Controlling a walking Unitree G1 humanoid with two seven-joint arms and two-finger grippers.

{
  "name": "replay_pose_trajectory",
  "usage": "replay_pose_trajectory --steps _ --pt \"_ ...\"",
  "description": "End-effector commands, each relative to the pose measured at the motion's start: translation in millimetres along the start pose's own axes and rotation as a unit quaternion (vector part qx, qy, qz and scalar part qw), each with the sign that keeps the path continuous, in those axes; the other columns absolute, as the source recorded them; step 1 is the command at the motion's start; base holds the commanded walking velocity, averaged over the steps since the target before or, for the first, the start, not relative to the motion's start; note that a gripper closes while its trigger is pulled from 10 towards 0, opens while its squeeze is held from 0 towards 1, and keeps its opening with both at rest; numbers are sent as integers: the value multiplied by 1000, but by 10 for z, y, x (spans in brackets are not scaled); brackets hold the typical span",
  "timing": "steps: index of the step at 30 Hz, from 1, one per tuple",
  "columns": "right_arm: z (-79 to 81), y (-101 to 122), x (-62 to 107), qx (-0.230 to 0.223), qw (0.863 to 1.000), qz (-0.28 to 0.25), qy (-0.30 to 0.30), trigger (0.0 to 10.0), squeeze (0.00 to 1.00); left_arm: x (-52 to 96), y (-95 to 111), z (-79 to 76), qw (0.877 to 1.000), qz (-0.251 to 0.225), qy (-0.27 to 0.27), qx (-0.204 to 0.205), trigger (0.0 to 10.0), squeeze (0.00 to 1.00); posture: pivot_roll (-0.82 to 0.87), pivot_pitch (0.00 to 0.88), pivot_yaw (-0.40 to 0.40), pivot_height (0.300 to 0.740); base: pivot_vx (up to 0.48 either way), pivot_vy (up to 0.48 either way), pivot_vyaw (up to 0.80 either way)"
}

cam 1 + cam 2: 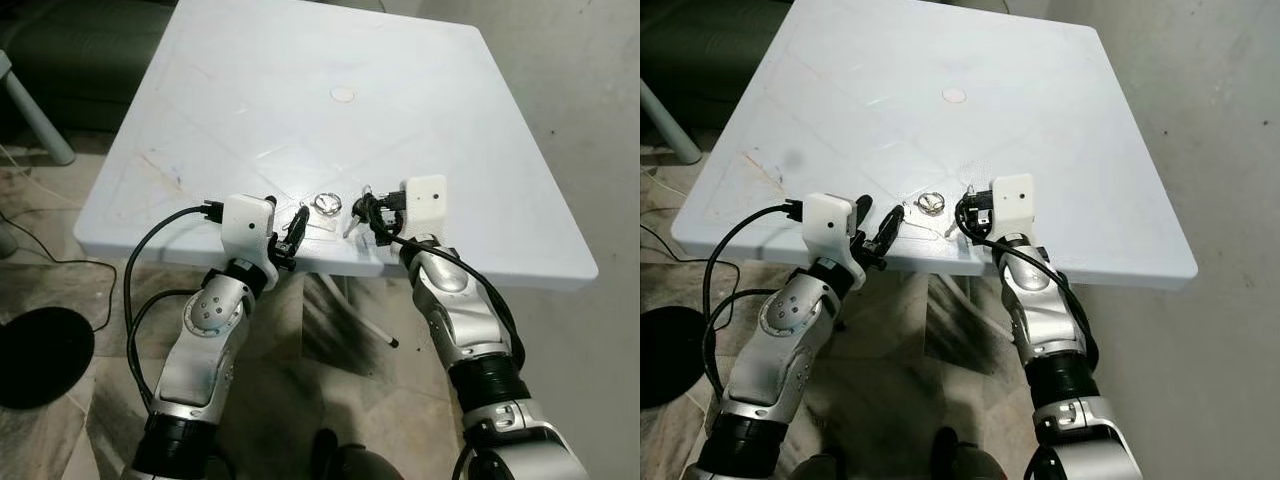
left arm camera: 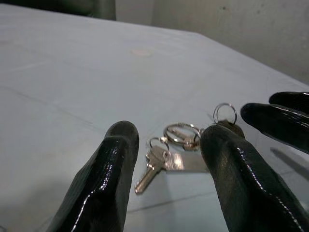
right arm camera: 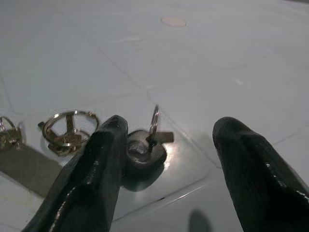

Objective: Hang keys on a hook

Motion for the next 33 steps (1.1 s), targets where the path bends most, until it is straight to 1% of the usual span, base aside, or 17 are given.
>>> replay_pose_trajectory --steps 1,6,18,19,20,21,22,24,25,27,28,30,31,32,33 --pt "-10 9 -19 3 1000 -2 -6 10000 0 31 -6 -51 1000 4 -10 3 10000 0 115 290 -125 740 0 0 0" --pt "27 36 -62 2 1000 -4 -5 10000 0 51 -1 -53 1000 7 -9 5 10000 0 121 300 -127 740 0 0 0" --pt "152 157 -182 -16 1000 -19 -3 10000 0 113 -15 -92 1000 14 -10 8 10000 0 139 318 -131 740 0 0 0" --pt "156 162 -185 -16 1000 -20 -3 9176 0 113 -17 -93 1000 15 -10 8 10000 0 139 318 -131 740 0 0 0" --pt "160 168 -191 -17 1000 -20 -3 9176 0 113 -17 -94 1000 15 -10 8 10000 0 139 317 -130 740 0 0 0" --pt "166 179 -202 -21 1000 -19 -5 5725 0 112 -13 -96 1000 15 -10 9 10000 0 138 319 -130 740 0 0 0" --pt "169 184 -210 -25 999 -18 -7 5569 0 111 -13 -96 1000 16 -10 9 10000 0 138 319 -130 740 0 0 0" --pt "170 185 -214 -25 999 -19 -7 5608 0 110 -13 -97 1000 16 -10 9 10000 0 138 318 -131 740 0 0 0" --pt "170 185 -217 -23 1000 -18 -9 4980 0 110 -12 -99 1000 16 -10 9 10000 0 137 318 -132 740 0 0 0" --pt "171 180 -220 -22 1000 -17 -10 4980 0 108 -11 -99 1000 16 -10 9 10000 0 137 318 -132 740 0 0 0" --pt "171 172 -223 -21 1000 -14 -11 3490 0 106 -11 -101 1000 16 -9 10 10000 0 137 318 -133 740 0 0 0" --pt "163 161 -230 -17 1000 -12 -15 3373 0 107 -11 -103 1000 16 -9 10 10000 0 137 317 -133 740 0 0 0" --pt "158 162 -233 -18 1000 -14 -17 1294 0 108 -13 -105 1000 16 -8 10 10000 0 138 318 -133 740 0 0 0" --pt "156 164 -233 -18 1000 -15 -17 0 0 109 -13 -105 1000 16 -8 10 10000 0 138 318 -133 740 0 0 0" --pt "152 165 -237 -19 1000 -13 -19 0 0 109 -13 -105 1000 16 -8 10 10000 0 136 318 -134 740 0 0 0"
Point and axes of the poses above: a point about 5 cm out from each wrist's last joint towards the gripper, its own x axis pointing back from the gripper into the wrist, its own y axis along the axis of the wrist's last joint, z = x × y, the point moved 3 cm from there along -x, pointing out of the wrist towards the gripper, and after that the axes turned 9 degrees about x, right-handed, at the moved point
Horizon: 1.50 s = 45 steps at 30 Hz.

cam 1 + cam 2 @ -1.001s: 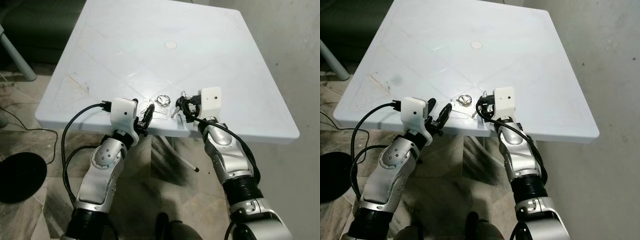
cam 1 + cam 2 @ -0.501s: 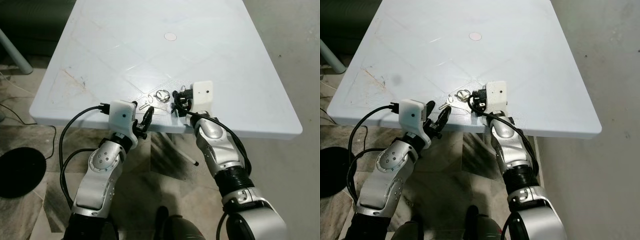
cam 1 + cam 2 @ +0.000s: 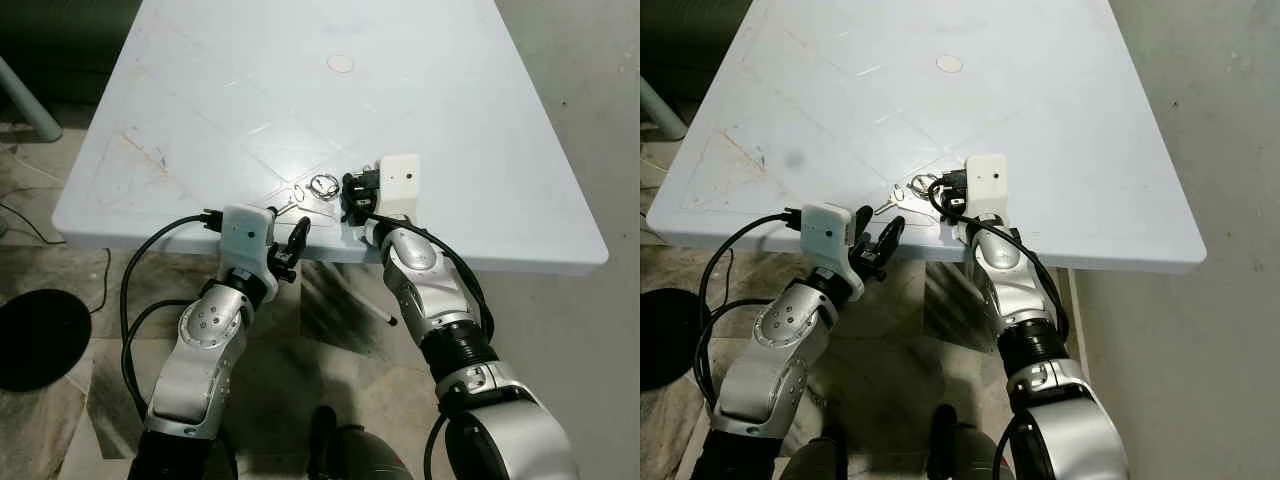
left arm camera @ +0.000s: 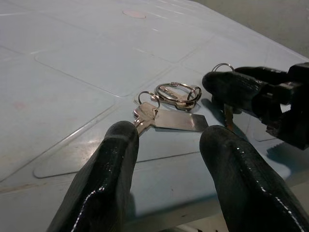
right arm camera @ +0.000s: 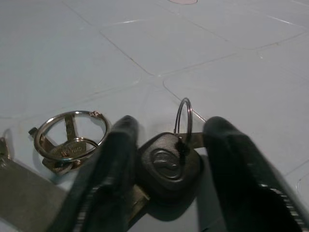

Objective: Hang keys on a hook

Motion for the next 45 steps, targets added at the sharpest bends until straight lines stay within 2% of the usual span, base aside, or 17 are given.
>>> replay_pose_trajectory --steps 1,28,40,41,42,43,45 --pt "-58 1 -13 -3 1000 1 -16 0 0 15 4 -54 1000 0 -6 0 10000 0 136 316 -135 740 0 0 0" --pt "-77 9 -38 2 1000 -4 -18 0 0 -18 27 -29 1000 -5 -2 -3 10000 0 136 306 -135 740 0 0 0" --pt "-138 102 -61 6 999 -23 -28 0 0 -104 91 12 1000 -18 -2 -8 10000 0 120 247 -132 740 0 0 0" --pt "-199 170 -61 11 999 -39 -33 627 0 -146 145 46 999 -33 4 -16 10000 0 111 227 -132 740 0 0 0" --pt "-243 207 -58 16 998 -46 -35 4431 0 -177 179 73 999 -40 12 -20 10000 0 109 224 -131 740 0 0 0" --pt "-265 217 -55 15 998 -49 -35 10000 0 -188 191 83 999 -43 14 -15 10000 0 103 213 -130 740 0 0 0" --pt "-328 236 -42 16 998 -54 -38 10000 0 -203 209 97 999 -49 20 -4 10000 0 96 202 -128 740 0 0 0"
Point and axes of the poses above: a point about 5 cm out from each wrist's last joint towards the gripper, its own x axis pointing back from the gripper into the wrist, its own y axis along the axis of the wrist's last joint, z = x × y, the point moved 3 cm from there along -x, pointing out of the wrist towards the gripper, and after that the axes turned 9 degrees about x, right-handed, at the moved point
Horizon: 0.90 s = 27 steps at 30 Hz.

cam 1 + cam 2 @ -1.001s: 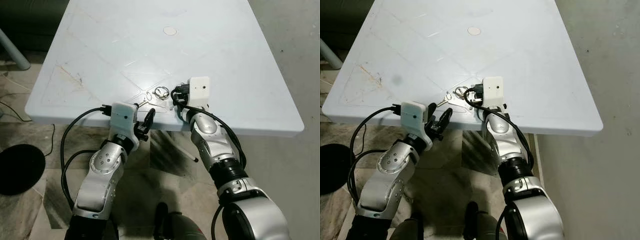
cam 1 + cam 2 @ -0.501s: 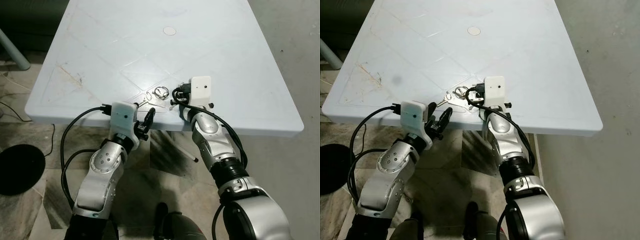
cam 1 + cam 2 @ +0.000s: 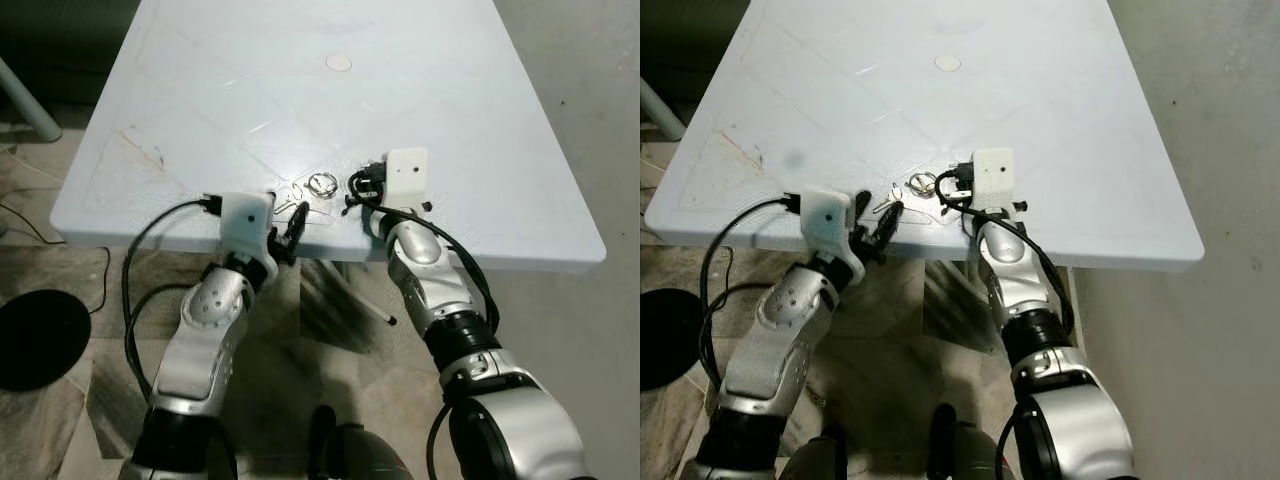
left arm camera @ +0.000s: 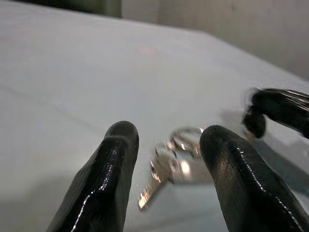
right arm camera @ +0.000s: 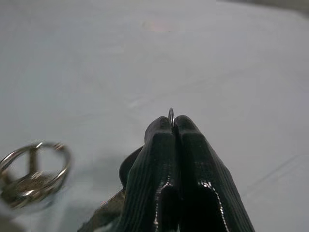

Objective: Hang keys on a hook

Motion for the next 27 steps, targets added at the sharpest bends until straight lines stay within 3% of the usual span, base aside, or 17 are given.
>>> replay_pose_trajectory --steps 1,2,5,8,10,16,21,23,27 --pt "-114 89 5 -2 1000 -22 -9 10000 0 -1 -48 0 1000 2 7 13 10000 0 94 198 -126 740 0 0 0" --pt "-114 89 5 -2 1000 -22 -9 10000 0 -1 -48 0 1000 2 7 13 10000 0 94 198 -126 740 0 0 0" --pt "-322 122 69 6 999 -40 -29 10000 0 -15 -58 15 1000 5 5 25 10000 0 86 178 -119 740 0 0 0" --pt "-432 143 145 -18 998 -61 -29 10000 0 -27 -40 55 1000 1 9 28 10000 0 81 166 -115 740 0 0 0" --pt "-496 179 297 -28 994 -104 12 10000 0 -25 -14 113 999 -8 12 30 10000 0 76 154 -112 740 0 0 0" --pt "-654 16 480 -35 996 -84 -2 10000 0 28 3 260 999 -23 29 33 10000 0 59 127 -112 740 0 0 0" --pt "-734 29 589 -33 995 -96 -4 10000 0 33 54 487 997 -31 65 25 10000 0 64 106 -107 740 0 0 0" --pt "-733 25 592 -12 996 -88 -2 10000 0 43 65 619 996 -30 86 14 10000 0 59 101 -98 740 0 0 0" --pt "-729 35 590 -4 997 -83 -7 10000 0 36 102 775 993 -30 110 2 10000 0 57 98 -88 740 0 0 -698"
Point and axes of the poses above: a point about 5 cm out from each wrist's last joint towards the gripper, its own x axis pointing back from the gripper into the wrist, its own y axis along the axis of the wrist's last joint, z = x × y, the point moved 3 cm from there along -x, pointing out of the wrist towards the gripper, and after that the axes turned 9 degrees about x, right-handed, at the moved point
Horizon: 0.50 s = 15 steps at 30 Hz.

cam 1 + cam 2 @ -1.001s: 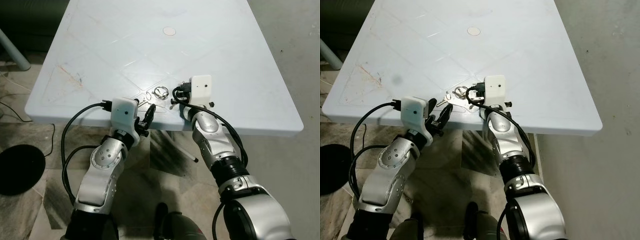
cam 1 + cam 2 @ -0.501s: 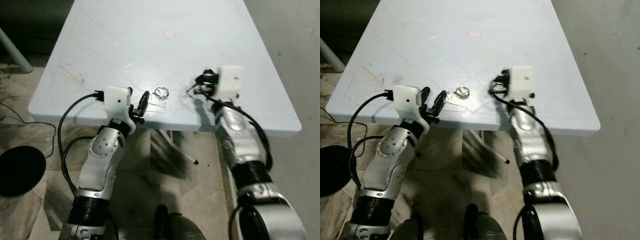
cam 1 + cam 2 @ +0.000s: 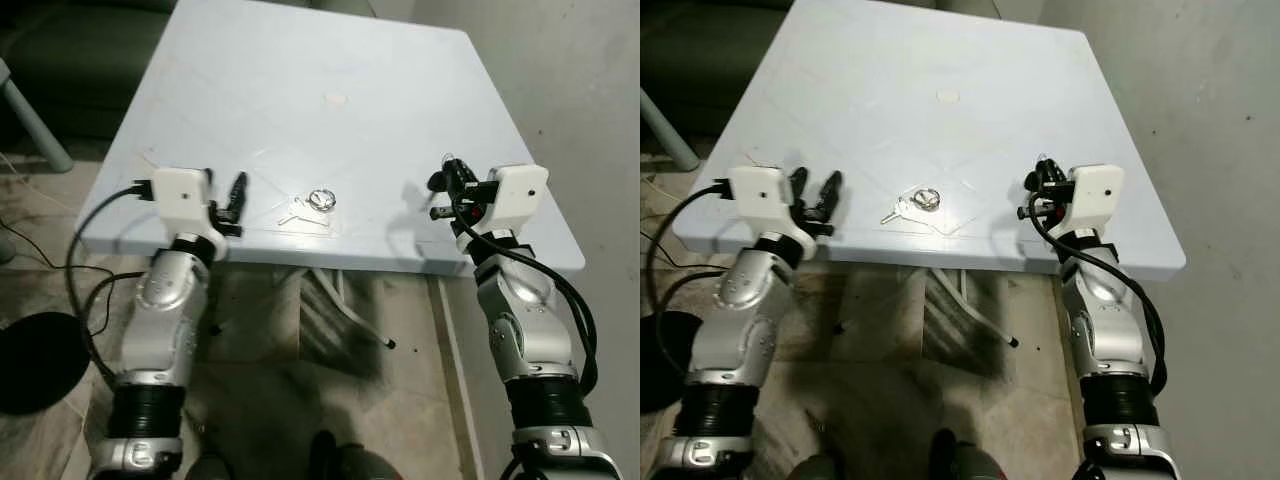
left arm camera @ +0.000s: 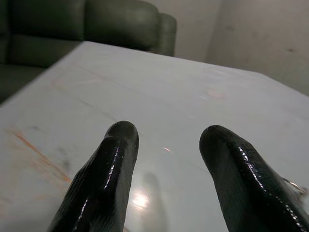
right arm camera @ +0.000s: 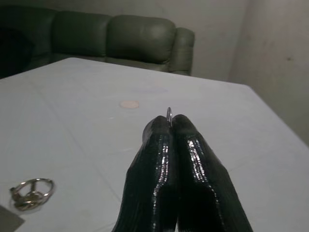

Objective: Hang keys on a hook

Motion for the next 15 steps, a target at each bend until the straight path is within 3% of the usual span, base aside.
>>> replay_pose_trajectory --steps 1,15 --pt "-28 41 9 18 1000 -2 -9 10000 0 -52 16 -7 1000 -1 5 2 10000 0 57 101 -87 740 0 0 -731" --pt "74 89 4 17 1000 -7 -13 10000 0 -186 99 79 1000 -13 27 5 10000 0 48 121 -70 740 0 0 -730"
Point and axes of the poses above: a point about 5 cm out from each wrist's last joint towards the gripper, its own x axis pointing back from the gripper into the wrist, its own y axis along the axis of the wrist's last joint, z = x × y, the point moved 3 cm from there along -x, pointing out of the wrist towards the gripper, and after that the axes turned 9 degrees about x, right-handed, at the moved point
